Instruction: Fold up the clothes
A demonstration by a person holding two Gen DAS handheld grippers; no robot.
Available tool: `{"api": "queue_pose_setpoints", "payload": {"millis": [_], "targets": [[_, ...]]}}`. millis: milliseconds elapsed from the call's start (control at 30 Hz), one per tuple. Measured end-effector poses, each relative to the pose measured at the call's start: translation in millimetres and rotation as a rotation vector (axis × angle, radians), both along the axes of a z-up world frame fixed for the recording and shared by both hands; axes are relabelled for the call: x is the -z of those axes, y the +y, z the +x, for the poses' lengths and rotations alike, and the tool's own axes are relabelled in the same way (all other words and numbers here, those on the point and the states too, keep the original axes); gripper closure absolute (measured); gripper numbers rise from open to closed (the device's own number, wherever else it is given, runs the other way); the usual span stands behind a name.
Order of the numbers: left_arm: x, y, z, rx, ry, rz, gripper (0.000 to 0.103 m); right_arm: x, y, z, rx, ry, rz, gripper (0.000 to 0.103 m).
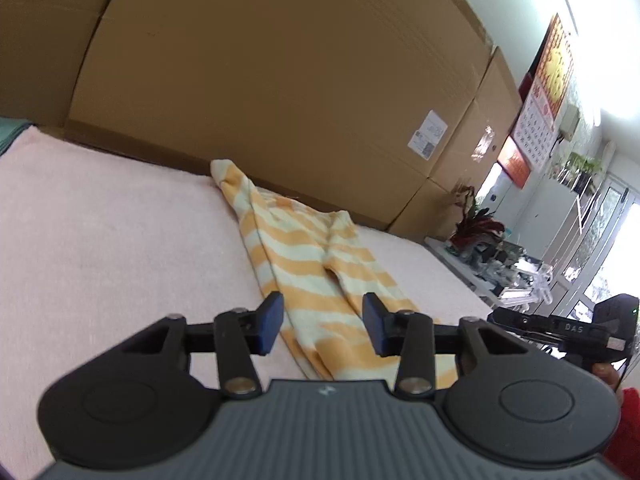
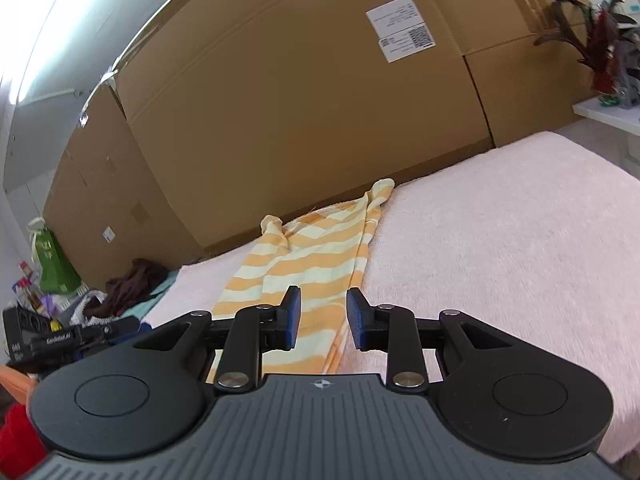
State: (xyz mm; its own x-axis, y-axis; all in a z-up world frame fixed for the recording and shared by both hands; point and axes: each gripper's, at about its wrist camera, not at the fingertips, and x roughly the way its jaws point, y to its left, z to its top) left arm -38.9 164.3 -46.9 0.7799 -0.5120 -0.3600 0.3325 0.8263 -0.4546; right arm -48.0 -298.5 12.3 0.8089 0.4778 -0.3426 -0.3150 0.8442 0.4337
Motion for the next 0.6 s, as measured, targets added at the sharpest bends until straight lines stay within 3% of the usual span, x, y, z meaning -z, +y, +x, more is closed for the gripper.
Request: {"api": "queue_pose_setpoints", "payload": {"millis": [100,133,233,333,500,600], "targets": [[4.3,-7.6,47.2,0.004,0.066,0.045,0.101,-8.0,14.6,34.8,-0.010,0.028,-0.070,0.074],[5.5,-12.0,57.2,0.014,0.069,0.060,0.103,-10.6,19.5,44.9,-0.018,0.033,-0.085,0.074],[9.7,-25.2,71.7,0.047,0.072,0.090,0.103,-15.7,36.9,64.1,-0.086,0.036,-0.124,0.074],[15.1,-34.3,79.6,0.066,0.078,0.111,0.103,-11.6,50.8,81.7,-0.084,0.053,-0.212,0.074],[20.3,-29.8,81.7,0.084,0.075,0.058,0.103,2.7,53.5,97.3,-0.095,0.095,-0.209,0.074],[21.6,-30.1,83.3,0.041,0.105,0.091,0.103,13.3,52.1,100.9,-0.091,0.118,-0.189,0.074]]}}
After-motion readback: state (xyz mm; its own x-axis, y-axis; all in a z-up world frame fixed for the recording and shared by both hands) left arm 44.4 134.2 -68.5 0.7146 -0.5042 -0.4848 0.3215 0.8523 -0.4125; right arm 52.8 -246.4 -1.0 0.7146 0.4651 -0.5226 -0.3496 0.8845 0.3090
